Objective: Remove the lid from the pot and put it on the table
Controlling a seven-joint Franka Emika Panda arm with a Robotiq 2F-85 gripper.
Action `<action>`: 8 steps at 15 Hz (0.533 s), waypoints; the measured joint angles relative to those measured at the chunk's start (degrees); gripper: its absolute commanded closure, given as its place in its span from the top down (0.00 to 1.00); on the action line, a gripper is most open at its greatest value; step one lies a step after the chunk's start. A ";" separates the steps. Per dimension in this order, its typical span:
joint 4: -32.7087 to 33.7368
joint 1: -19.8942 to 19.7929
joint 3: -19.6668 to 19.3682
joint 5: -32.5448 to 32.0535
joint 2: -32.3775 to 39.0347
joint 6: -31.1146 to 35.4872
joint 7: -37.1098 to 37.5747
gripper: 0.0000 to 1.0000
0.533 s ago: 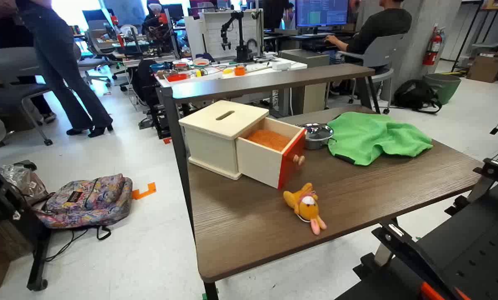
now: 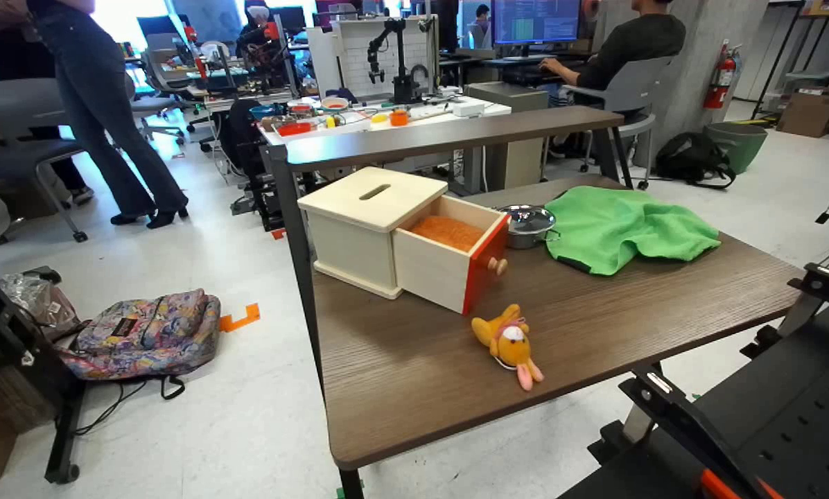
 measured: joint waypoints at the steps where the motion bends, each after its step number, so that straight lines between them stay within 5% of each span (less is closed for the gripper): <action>1: -0.02 -0.02 0.03 -0.02 0.11 0.37 0.14 1.00; 8: -0.79 -2.10 -0.01 -0.36 7.94 11.30 2.02 1.00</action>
